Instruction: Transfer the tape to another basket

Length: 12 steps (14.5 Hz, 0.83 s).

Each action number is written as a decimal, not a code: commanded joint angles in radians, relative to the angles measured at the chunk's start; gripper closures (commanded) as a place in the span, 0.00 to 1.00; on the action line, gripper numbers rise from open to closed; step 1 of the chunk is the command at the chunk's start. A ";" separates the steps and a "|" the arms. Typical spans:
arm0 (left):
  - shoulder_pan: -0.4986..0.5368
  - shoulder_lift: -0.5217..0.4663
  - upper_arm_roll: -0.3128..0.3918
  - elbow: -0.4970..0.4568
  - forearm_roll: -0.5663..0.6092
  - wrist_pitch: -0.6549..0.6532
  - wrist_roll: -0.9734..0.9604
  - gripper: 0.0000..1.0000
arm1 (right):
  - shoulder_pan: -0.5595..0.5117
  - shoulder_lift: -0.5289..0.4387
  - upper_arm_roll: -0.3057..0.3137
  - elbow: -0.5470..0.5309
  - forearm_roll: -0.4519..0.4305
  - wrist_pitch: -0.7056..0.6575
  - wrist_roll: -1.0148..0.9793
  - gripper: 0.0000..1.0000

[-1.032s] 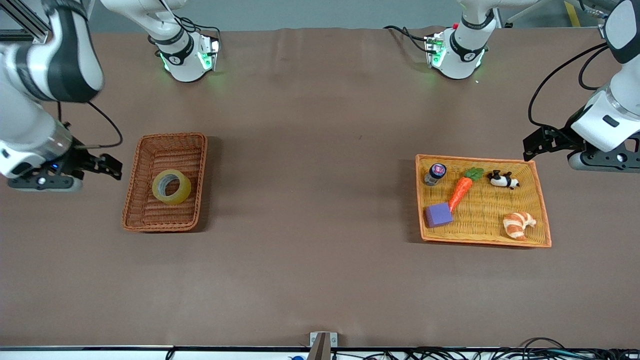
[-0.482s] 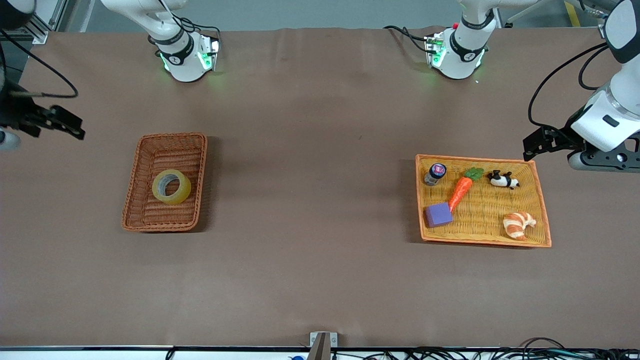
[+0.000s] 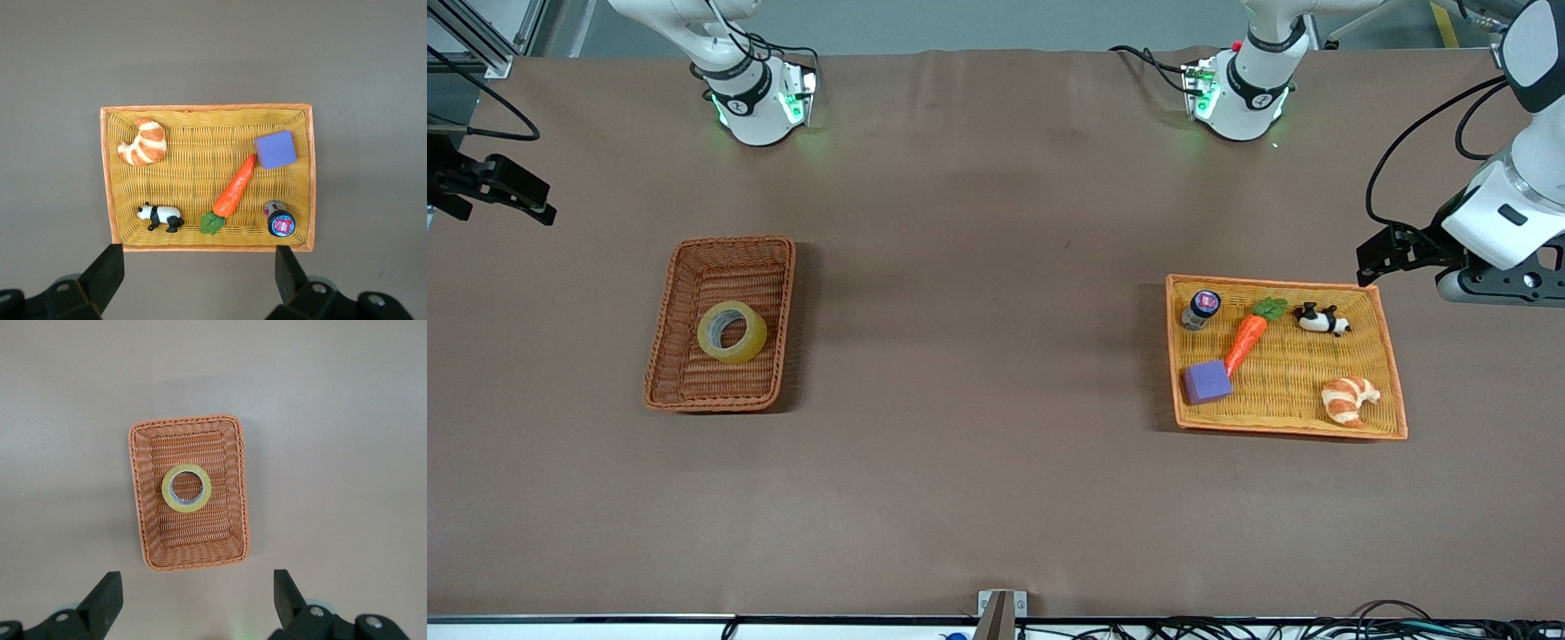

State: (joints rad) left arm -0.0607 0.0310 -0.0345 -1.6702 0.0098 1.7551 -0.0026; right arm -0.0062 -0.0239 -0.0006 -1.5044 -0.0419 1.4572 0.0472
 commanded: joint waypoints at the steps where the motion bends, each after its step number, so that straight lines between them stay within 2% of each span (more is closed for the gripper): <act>1: 0.001 -0.003 -0.008 0.000 0.022 0.006 -0.005 0.00 | 0.021 0.022 -0.025 0.033 0.020 -0.018 -0.001 0.00; 12: 0.004 0.021 -0.008 0.050 0.021 0.009 -0.046 0.00 | -0.008 0.018 -0.015 -0.016 0.052 0.032 -0.013 0.00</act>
State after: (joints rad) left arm -0.0592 0.0366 -0.0358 -1.6489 0.0098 1.7645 -0.0307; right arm -0.0031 0.0011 -0.0136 -1.5049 -0.0223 1.4717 0.0464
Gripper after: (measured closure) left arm 0.000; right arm 0.000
